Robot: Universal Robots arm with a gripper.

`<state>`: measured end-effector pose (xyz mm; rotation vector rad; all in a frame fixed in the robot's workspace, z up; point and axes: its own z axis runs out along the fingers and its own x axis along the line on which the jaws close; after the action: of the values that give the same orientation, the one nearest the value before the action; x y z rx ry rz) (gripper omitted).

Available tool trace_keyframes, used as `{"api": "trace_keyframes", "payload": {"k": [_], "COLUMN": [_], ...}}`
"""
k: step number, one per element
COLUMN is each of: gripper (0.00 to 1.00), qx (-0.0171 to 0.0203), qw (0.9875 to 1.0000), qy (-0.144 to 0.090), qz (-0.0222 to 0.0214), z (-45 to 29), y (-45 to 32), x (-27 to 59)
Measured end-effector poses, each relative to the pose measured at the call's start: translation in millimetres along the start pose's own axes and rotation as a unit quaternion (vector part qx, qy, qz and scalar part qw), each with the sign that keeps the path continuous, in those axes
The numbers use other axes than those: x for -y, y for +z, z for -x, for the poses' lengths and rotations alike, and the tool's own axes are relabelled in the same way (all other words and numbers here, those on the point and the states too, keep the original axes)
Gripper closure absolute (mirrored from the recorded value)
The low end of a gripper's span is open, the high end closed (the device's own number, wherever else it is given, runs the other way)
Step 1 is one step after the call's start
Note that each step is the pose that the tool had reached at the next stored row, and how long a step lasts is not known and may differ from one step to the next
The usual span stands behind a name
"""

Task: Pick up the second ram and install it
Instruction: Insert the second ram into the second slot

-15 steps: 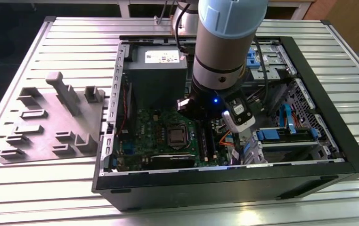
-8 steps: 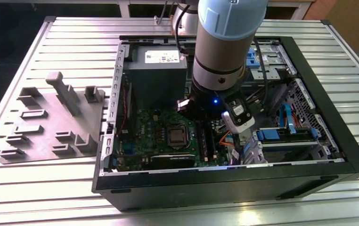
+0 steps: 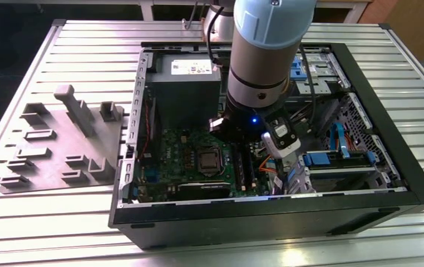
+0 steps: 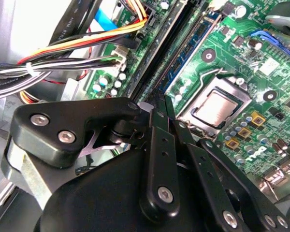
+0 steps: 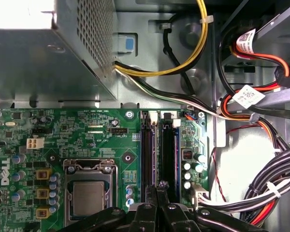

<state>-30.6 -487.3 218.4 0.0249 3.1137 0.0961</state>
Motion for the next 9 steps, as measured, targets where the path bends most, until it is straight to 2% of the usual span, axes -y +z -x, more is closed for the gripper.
{"api": "trace_keyframes", "payload": {"k": [9], "gripper": [0.89], "qx": [0.0000], "qw": [1.0000], "qy": [0.000], "qz": [-0.0001], "z": [-0.1], "y": [2.4], "x": [0.2]}}
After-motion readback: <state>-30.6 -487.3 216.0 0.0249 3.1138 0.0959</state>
